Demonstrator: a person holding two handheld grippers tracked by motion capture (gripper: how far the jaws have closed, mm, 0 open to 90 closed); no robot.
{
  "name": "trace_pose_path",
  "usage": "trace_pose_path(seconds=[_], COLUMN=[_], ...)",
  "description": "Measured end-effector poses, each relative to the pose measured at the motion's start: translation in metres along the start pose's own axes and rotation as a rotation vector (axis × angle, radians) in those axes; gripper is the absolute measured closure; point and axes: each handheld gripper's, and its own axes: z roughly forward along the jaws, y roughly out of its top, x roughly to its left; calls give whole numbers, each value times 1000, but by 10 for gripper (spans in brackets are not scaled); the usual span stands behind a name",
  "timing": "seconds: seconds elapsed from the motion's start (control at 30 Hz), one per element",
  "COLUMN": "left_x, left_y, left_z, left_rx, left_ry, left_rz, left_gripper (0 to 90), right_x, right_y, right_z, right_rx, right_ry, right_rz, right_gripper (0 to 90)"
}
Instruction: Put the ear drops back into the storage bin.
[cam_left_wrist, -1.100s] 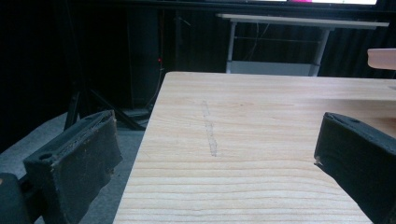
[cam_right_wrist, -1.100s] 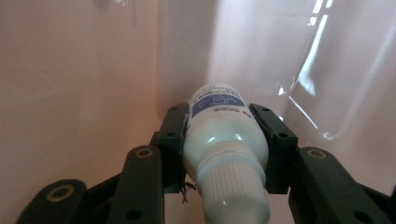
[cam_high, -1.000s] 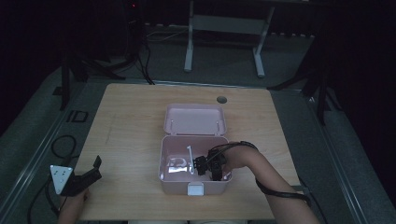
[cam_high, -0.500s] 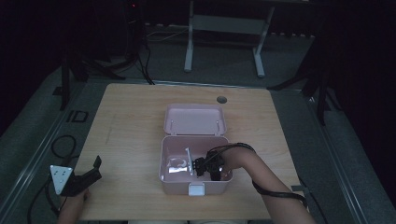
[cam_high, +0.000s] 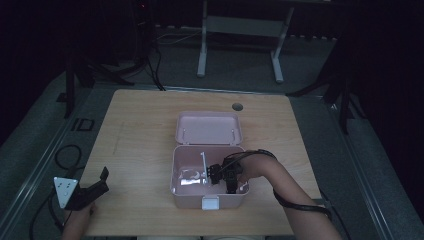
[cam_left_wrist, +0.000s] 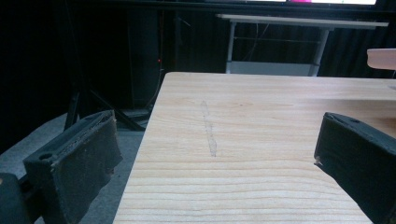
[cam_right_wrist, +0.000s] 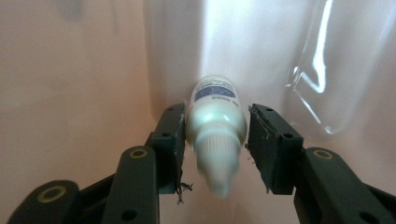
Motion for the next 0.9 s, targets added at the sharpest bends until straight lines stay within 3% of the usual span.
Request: trace_pose_path(seconds=[0.37,0.53,0.63,0.77,0.9], left_x=[0,0,0,0,0], left_y=[0,0,0,0,0], left_z=[0,0,0,0,0], left_rx=[1,1,1,-1,-1], left_ry=[1,1,1,2,3], left_rz=[0,0,0,-1,-1], left_gripper=[4,4,4,4,4], right_x=[5,7,9,11,12], right_y=[-20,-30,-39,-52,-65], right_z=[-44,-55,-62,-73,-79], right_rx=[-103,-128,-183,-265,-304], right_ry=[-69,-86,-95,-104,-131], right_rz=[9,45,42,43,52], right_gripper=[494,380,278,230,197])
